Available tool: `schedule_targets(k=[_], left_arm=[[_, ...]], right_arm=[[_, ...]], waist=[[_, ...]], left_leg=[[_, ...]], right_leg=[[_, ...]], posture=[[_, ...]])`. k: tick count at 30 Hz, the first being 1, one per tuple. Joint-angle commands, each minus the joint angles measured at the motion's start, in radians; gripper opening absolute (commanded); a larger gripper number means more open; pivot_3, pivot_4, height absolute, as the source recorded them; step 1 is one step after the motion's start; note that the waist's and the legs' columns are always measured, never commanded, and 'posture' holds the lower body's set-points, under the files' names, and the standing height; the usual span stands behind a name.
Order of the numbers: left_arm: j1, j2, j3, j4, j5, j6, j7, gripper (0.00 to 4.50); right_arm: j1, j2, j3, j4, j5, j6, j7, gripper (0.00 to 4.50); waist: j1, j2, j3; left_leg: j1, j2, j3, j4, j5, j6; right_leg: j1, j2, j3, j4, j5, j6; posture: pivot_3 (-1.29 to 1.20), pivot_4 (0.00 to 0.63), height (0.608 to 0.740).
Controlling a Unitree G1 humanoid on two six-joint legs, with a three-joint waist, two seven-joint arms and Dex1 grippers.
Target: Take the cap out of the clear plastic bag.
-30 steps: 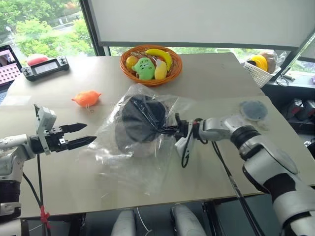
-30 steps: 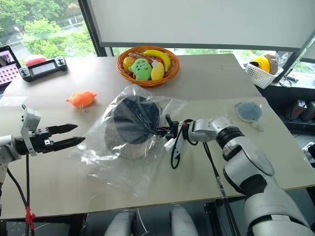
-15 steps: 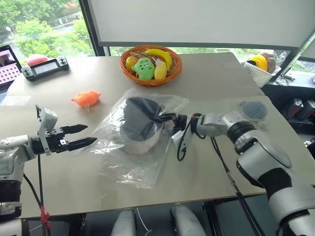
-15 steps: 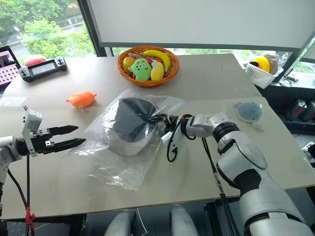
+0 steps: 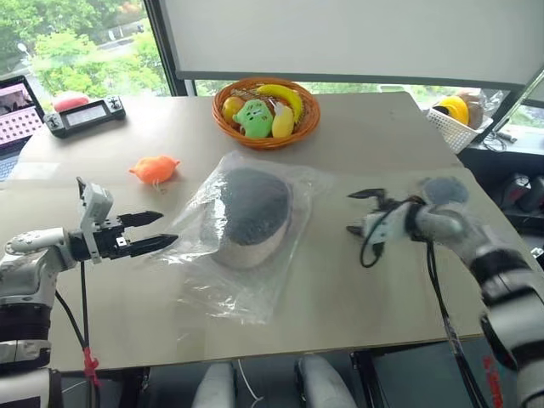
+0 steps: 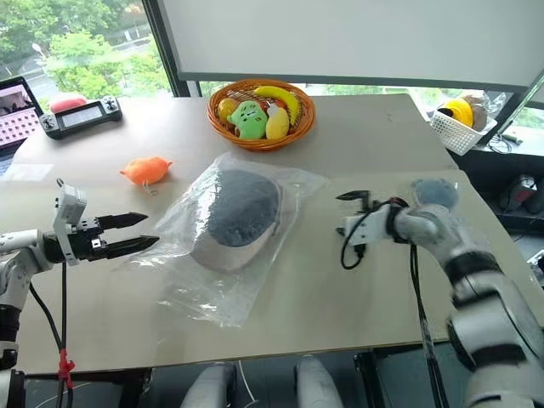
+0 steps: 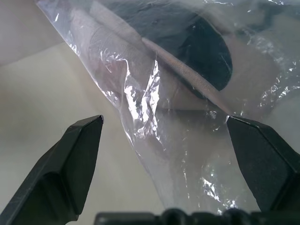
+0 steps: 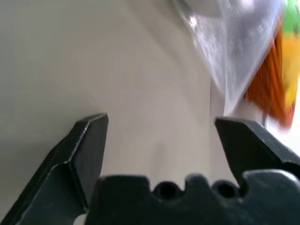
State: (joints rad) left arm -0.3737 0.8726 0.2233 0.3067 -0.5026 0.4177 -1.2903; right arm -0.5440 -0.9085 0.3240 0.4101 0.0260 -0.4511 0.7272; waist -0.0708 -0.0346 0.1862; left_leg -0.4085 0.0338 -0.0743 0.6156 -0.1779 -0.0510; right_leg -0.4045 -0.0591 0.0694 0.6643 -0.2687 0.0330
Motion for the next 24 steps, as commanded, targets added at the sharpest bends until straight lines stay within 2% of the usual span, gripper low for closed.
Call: schedule_targets(k=[1,2,4,6,8,11,15,18,22,24], left_arm=[[-0.006,0.04,0.067,-0.072,-0.054,0.018,-0.02,4.5],[-0.019,0.05,0.085,-0.079,-0.071,0.034,-0.018,4.5],[-0.053,0.076,0.119,-0.086,-0.104,0.065,-0.021,4.5],[-0.071,0.112,0.141,-0.104,-0.14,0.103,-0.047,4.5],[-0.082,0.134,0.149,-0.118,-0.163,0.133,-0.064,4.5],[-0.06,0.202,0.113,-0.172,-0.203,0.201,-0.177,4.5],[-0.023,0.241,0.037,-0.24,-0.191,0.206,-0.274,4.5],[0.023,0.248,-0.034,-0.289,-0.118,0.1,-0.317,4.5],[-0.015,0.188,-0.07,-0.295,-0.079,0.041,-0.262,4.5],[-0.007,0.152,-0.138,-0.307,0.053,-0.126,-0.221,4.5]], right_arm=[[0.201,-0.113,-0.189,-0.671,0.589,0.54,0.008,4.42],[0.251,-0.131,-0.23,-0.792,0.704,0.627,-0.041,4.42],[0.313,-0.114,-0.284,-1.011,0.976,0.754,-0.23,4.42],[0.348,-0.064,-0.272,-1.145,1.106,0.826,-0.386,4.42],[0.365,-0.043,-0.262,-1.202,1.106,0.881,-0.447,4.42],[0.355,0.04,-0.24,-1.209,1.134,0.951,-0.559,4.42],[0.335,0.102,-0.226,-1.206,1.13,1.021,-0.585,4.42],[0.338,0.108,-0.226,-1.215,1.118,1.062,-0.568,4.42],[0.353,0.108,-0.246,-1.221,1.105,1.094,-0.549,4.42],[0.358,0.105,-0.255,-1.226,1.09,1.105,-0.545,4.42]], waist=[[-0.004,0.004,0.002],[-0.006,0.004,0.002],[-0.004,0.004,0.002],[0.0,0.002,0.001],[0.005,0.001,0.0],[0.01,0.0,0.0],[0.021,0.0,0.0],[0.027,0.0,0.0],[0.033,0.0,0.0],[0.035,0.0,0.0]], left_leg=[[0.0,0.0,0.0,0.0,0.0,0.0],[0.001,0.001,0.001,0.0,0.0,0.001],[0.003,0.001,0.001,0.001,0.0,0.001],[0.005,0.002,0.0,0.002,0.0,0.001],[0.005,0.003,0.0,0.003,0.0,0.001],[0.003,0.003,0.001,0.008,0.0,0.001],[0.001,0.002,0.002,0.008,0.0,0.001],[0.0,0.003,0.002,0.008,0.0,0.001],[-0.001,0.003,0.002,0.009,0.0,0.001],[-0.001,0.003,0.002,0.009,0.0,0.001]], right_leg=[[-0.001,0.0,0.0,0.0,0.0,0.0],[0.0,0.0,0.0,0.001,0.0,0.0],[0.001,0.001,0.0,0.002,0.0,0.0],[0.003,0.003,0.0,0.001,-0.001,0.002],[0.003,0.004,0.0,0.001,-0.003,0.006],[0.003,0.002,0.0,0.0,-0.004,0.006],[0.002,0.002,0.0,0.0,-0.003,0.007],[0.001,0.003,0.0,0.0,-0.003,0.006],[0.0,0.003,0.0,0.0,-0.003,0.006],[0.0,0.003,0.0,0.0,-0.003,0.006]], posture=[[0.0,0.15,0.735],[0.0,0.15,0.735],[0.0,0.15,0.735],[0.0,0.15,0.735],[0.0,0.15,0.735],[0.0,0.15,0.735],[0.0,0.15,0.735],[0.0,0.15,0.735],[0.0,0.15,0.735],[0.0,0.15,0.735]])
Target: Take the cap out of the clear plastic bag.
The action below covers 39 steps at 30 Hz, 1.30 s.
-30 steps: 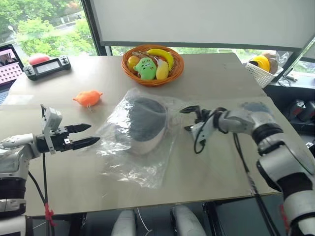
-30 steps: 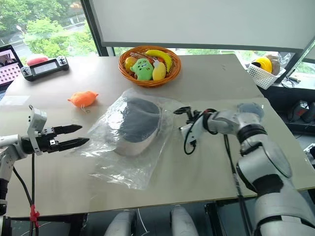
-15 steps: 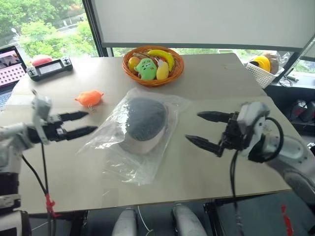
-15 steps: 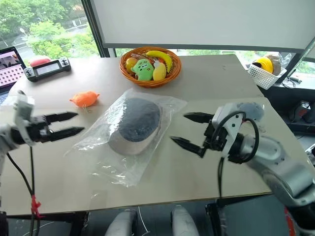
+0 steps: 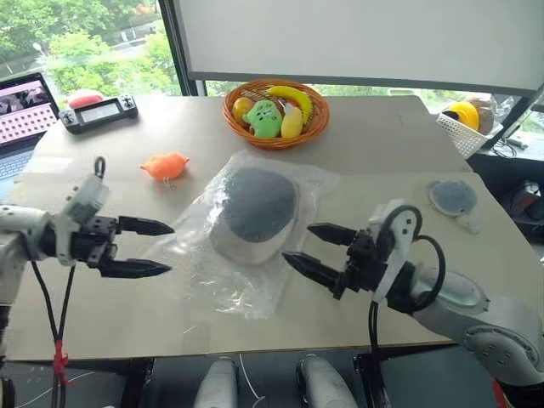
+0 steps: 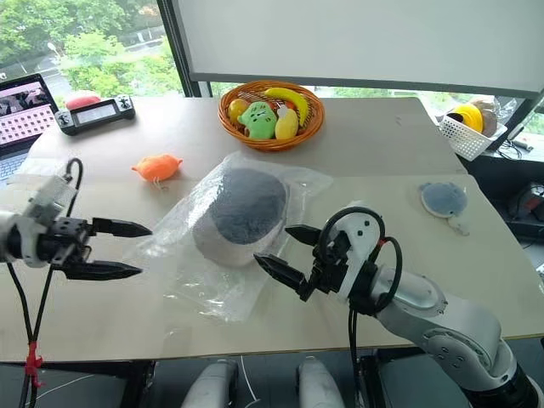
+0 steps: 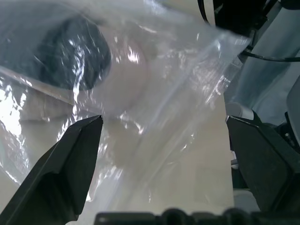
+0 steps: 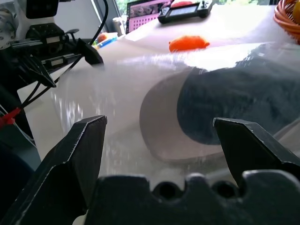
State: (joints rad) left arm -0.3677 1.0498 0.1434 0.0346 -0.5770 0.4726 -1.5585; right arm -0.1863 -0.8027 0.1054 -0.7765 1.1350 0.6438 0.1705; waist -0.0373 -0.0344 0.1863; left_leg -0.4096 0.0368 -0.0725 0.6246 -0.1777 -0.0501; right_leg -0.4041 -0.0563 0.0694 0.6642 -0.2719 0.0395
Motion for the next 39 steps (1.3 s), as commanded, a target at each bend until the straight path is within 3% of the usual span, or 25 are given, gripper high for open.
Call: schedule_targets(k=[1,5,8,17,19,27,32,39], left_arm=[[-0.01,-0.051,-0.09,-0.036,0.189,-0.276,0.064,4.5],[-0.079,-0.187,-0.105,-0.023,0.207,-0.348,0.177,4.5],[-0.099,-0.222,-0.11,-0.013,0.192,-0.333,0.178,3.84],[-0.123,-0.253,-0.141,0.007,0.183,-0.32,0.157,0.53],[-0.124,-0.257,-0.152,0.011,0.191,-0.327,0.155,0.05],[-0.155,-0.303,-0.236,0.012,0.258,-0.266,0.226,0.05],[-0.266,-0.464,-0.365,0.089,0.342,-0.244,0.294,0.05],[-0.404,-0.617,-0.412,0.261,0.41,-0.291,0.357,0.05]], right_arm=[[0.002,0.002,-0.042,-0.043,-0.023,0.013,0.01,4.42],[0.003,0.016,-0.052,-0.052,-0.043,0.022,-0.005,4.42],[0.004,0.032,-0.055,-0.057,-0.058,0.03,-0.019,4.5],[0.007,0.064,-0.065,-0.074,-0.094,0.054,-0.033,4.5],[0.01,0.069,-0.062,-0.078,-0.103,0.058,-0.034,4.5],[-0.013,0.095,-0.071,-0.088,-0.109,0.078,-0.045,4.5],[-0.14,0.13,-0.13,-0.042,0.11,0.08,-0.039,4.5],[-0.264,0.064,-0.16,0.006,0.424,0.114,0.057,4.5]], waist=[[0.001,0.0,0.0],[0.006,0.0,0.0],[0.008,-0.001,0.0],[-0.004,-0.001,0.0],[-0.004,-0.001,0.0],[-0.003,-0.001,0.0],[0.004,-0.001,0.0],[0.0,-0.001,-0.001]], left_leg=[[0.0,0.0,0.0,0.0,0.0,0.0],[-0.001,0.0,0.0,0.0,0.0,0.0],[-0.005,0.0,-0.001,0.002,0.0,0.0],[-0.004,0.0,-0.001,0.002,0.0,0.001],[-0.004,0.0,-0.001,0.002,0.0,0.001],[-0.004,0.0,-0.001,0.002,0.0,0.001],[-0.004,-0.001,-0.002,0.004,0.0,0.001],[-0.005,-0.002,-0.002,0.004,-0.001,0.001]], right_leg=[[0.0,0.0,0.0,0.0,0.0,0.0],[0.0,0.0,0.0,0.0,0.001,-0.002],[-0.002,0.001,-0.001,0.0,0.002,-0.002],[-0.001,0.001,0.0,0.0,0.001,-0.001],[-0.001,0.001,0.0,0.0,0.001,-0.001],[-0.001,0.001,0.0,0.0,0.001,-0.001],[0.0,0.0,-0.001,0.0,0.002,0.001],[0.0,0.0,-0.001,0.0,0.005,-0.004]], posture=[[0.0,0.15,0.735],[0.0,0.15,0.735],[0.0,0.15,0.735],[0.0,0.15,0.735],[0.0,0.15,0.735],[0.0,0.15,0.735],[0.0,0.15,0.735],[0.0,0.15,0.735]])
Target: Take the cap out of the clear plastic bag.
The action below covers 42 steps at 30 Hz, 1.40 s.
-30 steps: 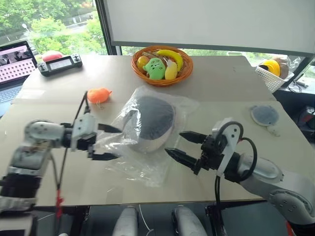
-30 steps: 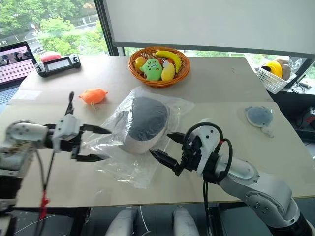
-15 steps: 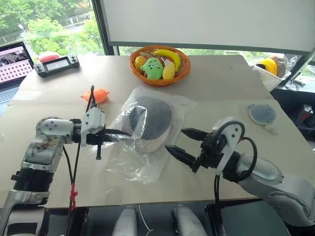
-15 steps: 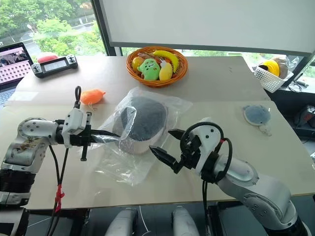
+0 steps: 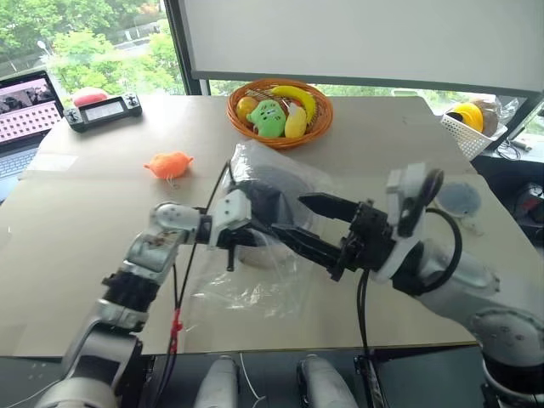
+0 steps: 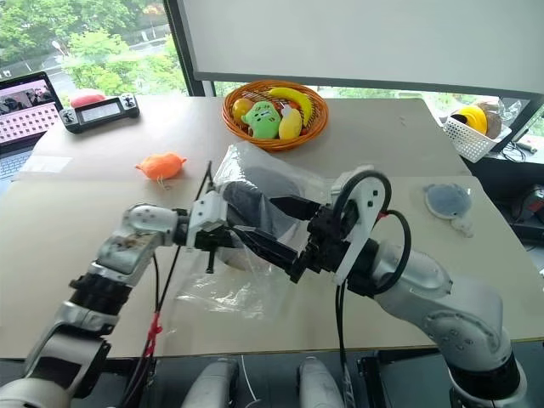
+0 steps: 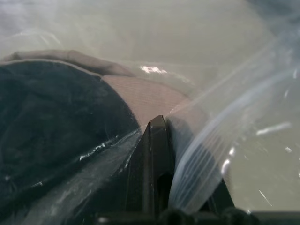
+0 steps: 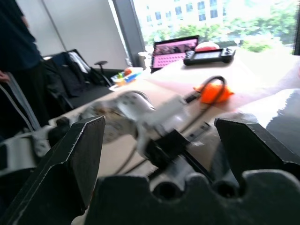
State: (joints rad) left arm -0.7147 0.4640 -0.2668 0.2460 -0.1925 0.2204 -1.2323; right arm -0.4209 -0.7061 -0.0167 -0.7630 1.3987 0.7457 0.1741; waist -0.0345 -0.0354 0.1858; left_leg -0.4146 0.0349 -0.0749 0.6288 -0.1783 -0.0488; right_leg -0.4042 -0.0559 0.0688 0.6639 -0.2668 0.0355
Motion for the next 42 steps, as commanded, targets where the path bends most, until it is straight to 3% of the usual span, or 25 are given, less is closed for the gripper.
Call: schedule_targets(k=[1,3,5,9,15,20,25,35,39,42], left_arm=[[-0.077,-0.049,0.001,0.077,0.034,-0.045,0.049,0.05],[-0.107,-0.076,0.014,0.114,0.042,-0.056,0.076,0.05],[-0.125,-0.09,0.03,0.128,0.033,-0.05,0.087,0.05],[-0.154,-0.102,0.061,0.131,0.007,-0.022,0.097,0.05],[-0.163,-0.094,0.104,0.067,-0.053,0.045,0.065,0.05],[-0.154,-0.065,0.13,-0.044,-0.123,0.176,0.048,0.05],[-0.149,-0.063,0.148,-0.108,-0.177,0.279,0.076,0.05],[-0.134,-0.071,0.145,-0.151,-0.219,0.385,0.113,0.05],[-0.126,-0.065,0.14,-0.156,-0.224,0.401,0.121,0.05],[-0.114,-0.061,0.137,-0.154,-0.218,0.403,0.127,0.0]], right_arm=[[-0.032,-0.047,-0.035,-0.008,0.218,0.022,0.078,4.5],[-0.024,-0.082,-0.019,-0.015,0.278,0.047,0.118,4.5],[-0.004,-0.118,0.014,-0.022,0.241,0.085,0.143,4.5],[-0.001,-0.121,0.184,0.025,-0.091,0.134,0.157,4.5],[-0.106,-0.004,0.41,0.233,-0.624,0.077,0.038,4.5],[-0.133,-0.003,0.556,0.287,-0.978,0.003,0.026,4.5],[-0.12,-0.024,0.678,0.3,-1.234,-0.071,0.08,4.5],[-0.118,0.041,0.775,0.429,-1.648,-0.098,0.076,4.5],[-0.089,0.106,0.749,0.465,-1.726,-0.123,0.063,4.5],[-0.065,0.126,0.748,0.486,-1.786,-0.153,0.071,3.74]], waist=[[-0.003,0.0,0.0],[-0.003,0.0,0.0],[-0.003,0.0,0.0],[-0.008,0.0,0.0],[-0.009,0.0,0.0],[-0.007,0.0,0.0],[-0.008,0.0,0.0],[-0.009,0.0,0.0],[-0.009,0.0,0.0],[-0.009,0.0,0.0]], left_leg=[[0.0,0.0,0.0,0.0,0.0,0.0],[0.0,0.0,0.0,0.0,0.0,0.001],[0.0,-0.001,0.0,0.0,0.0,0.001],[0.0,0.0,0.0,0.0,0.0,0.001],[0.0,-0.001,0.0,0.001,0.0,0.001],[-0.002,-0.001,0.0,0.0,0.0,0.001],[-0.003,-0.002,-0.001,0.0,0.0,0.001],[-0.001,-0.002,-0.001,0.0,0.0,0.001],[0.001,-0.002,-0.001,0.001,0.0,0.001],[0.001,-0.002,-0.001,0.001,0.0,0.001]], right_leg=[[0.0,0.0,0.0,0.0,0.0,0.0],[0.0,0.0,0.0,0.0,0.0,0.0],[0.0,0.0,0.0,0.0,0.0,0.0],[0.0,0.0,0.0,0.0,0.0,0.0],[-0.001,0.0,0.0,0.001,-0.003,0.005],[-0.002,-0.001,0.0,0.0,-0.001,0.002],[-0.002,-0.001,0.0,-0.001,-0.001,0.002],[-0.001,-0.001,0.0,0.0,-0.001,0.002],[0.0,-0.001,0.0,0.001,-0.001,0.002],[0.001,-0.001,0.0,0.001,-0.001,0.003]], posture=[[0.0,0.15,0.735],[0.0,0.15,0.735],[0.0,0.15,0.735],[0.0,0.15,0.735],[0.0,0.15,0.735],[0.0,0.15,0.735],[0.0,0.15,0.735],[0.0,0.15,0.735],[0.0,0.15,0.735],[0.0,0.15,0.735]])
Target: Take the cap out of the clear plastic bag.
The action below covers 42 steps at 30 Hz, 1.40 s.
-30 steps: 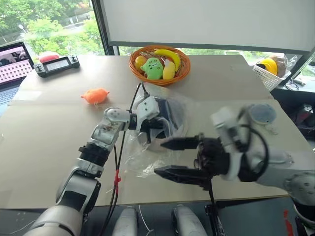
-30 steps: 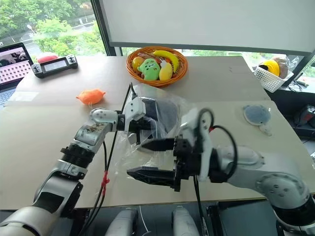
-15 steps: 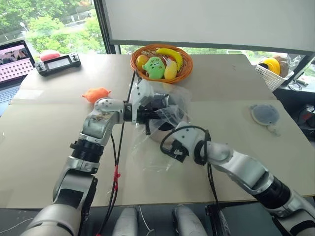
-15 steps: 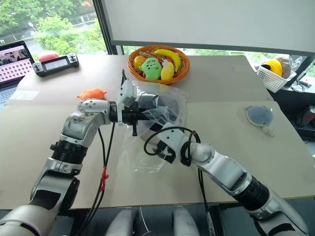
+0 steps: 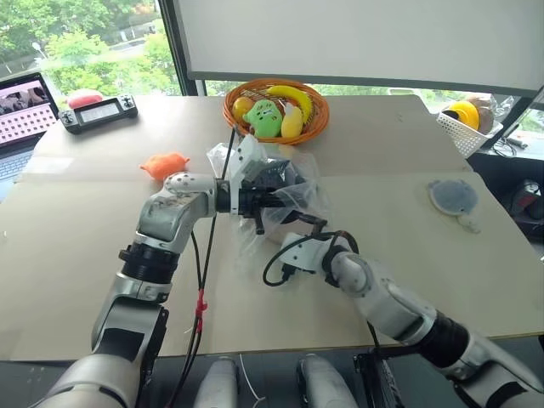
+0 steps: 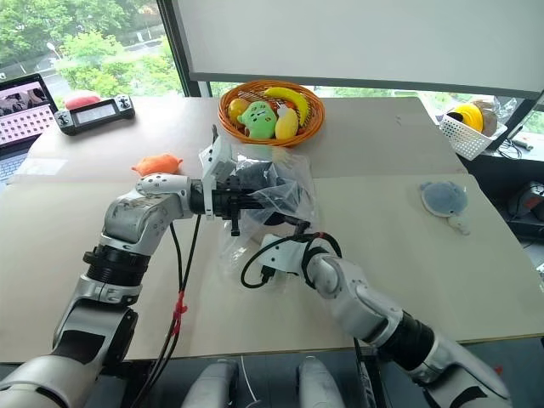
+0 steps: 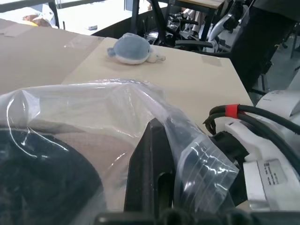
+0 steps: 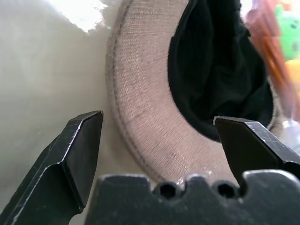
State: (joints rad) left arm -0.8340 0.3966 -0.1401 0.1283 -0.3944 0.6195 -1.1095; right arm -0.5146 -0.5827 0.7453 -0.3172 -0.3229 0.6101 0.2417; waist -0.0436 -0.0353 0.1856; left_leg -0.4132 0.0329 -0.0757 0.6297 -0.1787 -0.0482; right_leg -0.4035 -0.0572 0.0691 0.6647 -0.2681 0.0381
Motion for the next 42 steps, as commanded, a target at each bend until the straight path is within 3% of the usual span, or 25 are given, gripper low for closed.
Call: schedule_targets(k=[1,11,16,25,30,42], left_arm=[[0.008,0.007,0.01,-0.037,-0.016,0.005,0.006,0.0],[0.017,0.001,0.013,-0.041,-0.022,0.018,0.022,0.0],[0.016,0.0,0.006,-0.031,-0.01,0.006,0.026,0.0],[0.061,0.017,-0.126,0.05,0.199,-0.174,0.094,0.0],[0.075,-0.012,-0.133,0.074,0.222,-0.191,0.122,0.0],[0.079,-0.014,-0.129,0.109,0.24,-0.209,0.129,0.0]], right_arm=[[0.039,0.009,-0.019,0.045,-0.075,-0.023,0.009,3.46],[0.096,0.048,-0.074,0.074,-0.181,-0.06,0.067,0.03],[0.11,0.078,-0.111,0.076,-0.222,-0.079,0.086,0.01],[0.163,0.028,-0.157,-0.028,-0.324,-0.334,0.048,0.01],[0.221,0.028,-0.182,-0.076,-0.356,-0.413,0.04,0.01],[0.364,0.022,-0.354,-0.299,-0.254,-0.501,0.142,0.01]], waist=[[0.0,0.0,0.0],[0.002,0.0,0.0],[0.001,0.0,0.0],[0.0,0.0,0.0],[0.001,0.0,0.0],[0.002,0.0,0.0]], left_leg=[[0.0,0.0,0.0,0.0,0.0,0.0],[0.0,0.0,0.0,0.0,0.0,0.0],[0.001,0.0,0.0,0.0,0.0,0.0],[0.001,0.0,0.0,-0.001,0.0,0.0],[0.0,0.0,0.0,-0.001,0.0,0.0],[-0.001,-0.001,0.0,-0.001,0.0,0.0]], right_leg=[[0.0,0.0,0.0,0.0,0.0,0.0],[0.0,0.0,0.0,0.0,0.0,0.0],[0.001,0.0,0.0,0.0,0.0,0.0],[0.0,0.0,0.0,0.0,0.0,0.0],[0.0,0.0,0.0,0.0,0.0,0.0],[0.0,0.0,0.0,0.0,0.0,0.0]], posture=[[0.0,0.15,0.735],[0.0,0.15,0.735],[0.0,0.15,0.735],[0.0,0.15,0.735],[0.0,0.15,0.735],[0.0,0.15,0.735]])
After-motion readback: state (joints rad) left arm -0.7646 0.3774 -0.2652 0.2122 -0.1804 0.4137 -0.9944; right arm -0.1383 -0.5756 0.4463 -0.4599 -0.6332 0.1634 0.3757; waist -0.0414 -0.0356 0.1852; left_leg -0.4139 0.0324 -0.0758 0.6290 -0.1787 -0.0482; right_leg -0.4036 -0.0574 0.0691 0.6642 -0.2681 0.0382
